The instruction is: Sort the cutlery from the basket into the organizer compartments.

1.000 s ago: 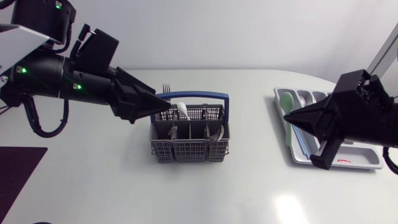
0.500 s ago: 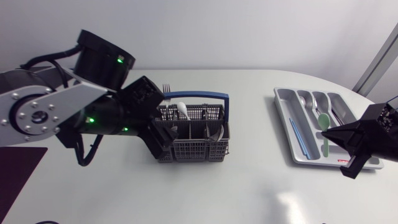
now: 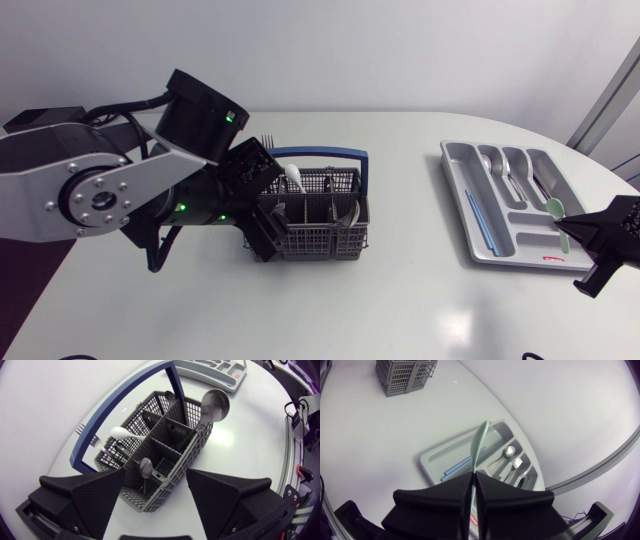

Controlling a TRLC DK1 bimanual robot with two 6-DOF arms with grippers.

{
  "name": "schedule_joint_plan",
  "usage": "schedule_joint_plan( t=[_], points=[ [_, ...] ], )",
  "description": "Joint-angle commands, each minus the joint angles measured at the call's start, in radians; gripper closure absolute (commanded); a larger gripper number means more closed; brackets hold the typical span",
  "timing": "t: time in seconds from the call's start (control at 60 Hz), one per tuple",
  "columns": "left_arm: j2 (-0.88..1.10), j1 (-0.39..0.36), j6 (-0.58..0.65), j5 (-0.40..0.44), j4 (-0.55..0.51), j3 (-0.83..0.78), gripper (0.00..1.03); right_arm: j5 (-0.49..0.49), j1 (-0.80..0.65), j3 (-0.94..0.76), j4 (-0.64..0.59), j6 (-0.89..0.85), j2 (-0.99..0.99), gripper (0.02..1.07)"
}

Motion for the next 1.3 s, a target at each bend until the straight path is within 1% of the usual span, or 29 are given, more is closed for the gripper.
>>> schedule_joint_plan(
  t=[0.0, 0.067, 0.1, 0.25, 0.35, 0.45, 0.483, 0.583, 0.767, 0.867, 1.067, 1.217, 1.283],
  points=[
    [0.015, 0.003, -0.002, -0.009, -0.003, 0.01, 0.2, -0.012, -0.045, -0.026, 0.055, -0.08, 0.057, 1.01],
    [0.011, 0.008, -0.002, -0.009, -0.009, 0.013, 0.2, -0.015, -0.074, -0.024, 0.084, -0.111, 0.1, 1.01],
    [0.01, 0.013, -0.002, -0.01, -0.02, 0.018, 0.2, -0.015, -0.11, -0.02, 0.125, -0.145, 0.166, 1.01],
    [0.01, 0.02, -0.002, -0.015, -0.024, 0.021, 0.2, -0.013, -0.158, -0.035, 0.244, -0.201, 0.266, 1.01],
    [0.01, 0.02, -0.008, -0.017, -0.027, 0.022, 0.2, -0.009, -0.169, -0.029, 0.322, -0.209, 0.346, 1.01],
    [0.011, 0.014, -0.013, -0.021, -0.033, 0.029, 0.2, -0.003, -0.17, -0.029, 0.377, -0.214, 0.386, 1.01],
    [0.011, 0.013, -0.014, -0.024, -0.038, 0.032, 0.2, 0.017, -0.169, -0.035, 0.417, -0.212, 0.401, 1.01],
    [0.011, 0.011, -0.018, -0.024, -0.041, 0.033, 0.2, 0.037, -0.166, -0.035, 0.477, -0.212, 0.433, 1.0],
    [0.015, 0.008, -0.019, -0.024, -0.043, 0.032, 0.2, 0.069, -0.166, -0.018, 0.484, -0.214, 0.468, 0.99],
    [0.013, 0.006, -0.022, -0.024, -0.044, 0.03, 0.2, 0.088, -0.16, -0.021, 0.484, -0.215, 0.472, 0.92],
    [0.002, 0.006, -0.024, -0.024, -0.046, 0.024, 0.2, 0.106, -0.155, -0.037, 0.5, -0.218, 0.467, 0.89],
    [-0.002, 0.006, -0.024, -0.024, -0.046, 0.018, 0.2, 0.119, -0.15, -0.048, 0.507, -0.212, 0.455, 0.78],
    [-0.005, 0.006, -0.024, -0.024, -0.046, 0.015, 0.2, 0.117, -0.15, -0.054, 0.501, -0.208, 0.436, 0.77]
  ],
)
